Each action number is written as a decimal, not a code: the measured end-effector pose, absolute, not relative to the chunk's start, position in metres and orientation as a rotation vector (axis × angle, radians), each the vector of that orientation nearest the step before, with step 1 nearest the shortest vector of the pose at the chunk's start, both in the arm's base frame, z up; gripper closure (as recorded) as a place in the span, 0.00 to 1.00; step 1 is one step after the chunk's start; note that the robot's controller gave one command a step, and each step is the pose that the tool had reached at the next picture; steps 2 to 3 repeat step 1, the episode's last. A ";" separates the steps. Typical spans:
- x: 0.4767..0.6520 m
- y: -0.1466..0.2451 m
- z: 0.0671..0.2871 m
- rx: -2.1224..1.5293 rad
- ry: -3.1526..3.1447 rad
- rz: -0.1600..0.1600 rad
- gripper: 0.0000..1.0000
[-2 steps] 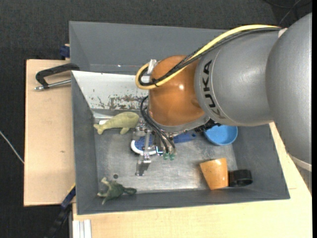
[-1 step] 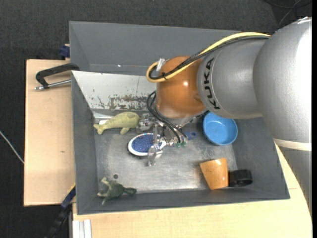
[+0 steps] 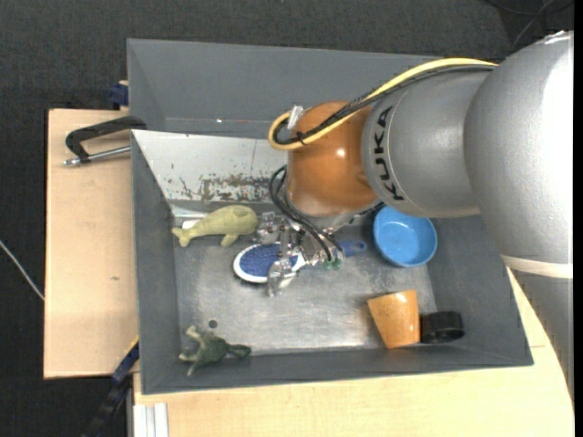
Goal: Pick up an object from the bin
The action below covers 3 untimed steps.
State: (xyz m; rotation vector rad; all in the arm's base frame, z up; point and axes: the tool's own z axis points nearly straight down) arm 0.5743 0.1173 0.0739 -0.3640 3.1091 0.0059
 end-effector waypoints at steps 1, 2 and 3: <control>0.559 0.143 0.209 -0.555 3.079 0.004 1.00; 0.559 0.143 0.209 -0.555 3.079 0.004 1.00; 0.559 0.143 0.209 -0.555 3.079 0.004 1.00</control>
Offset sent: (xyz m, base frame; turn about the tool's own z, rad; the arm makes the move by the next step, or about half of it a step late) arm -0.0176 0.0233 0.1298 -0.1229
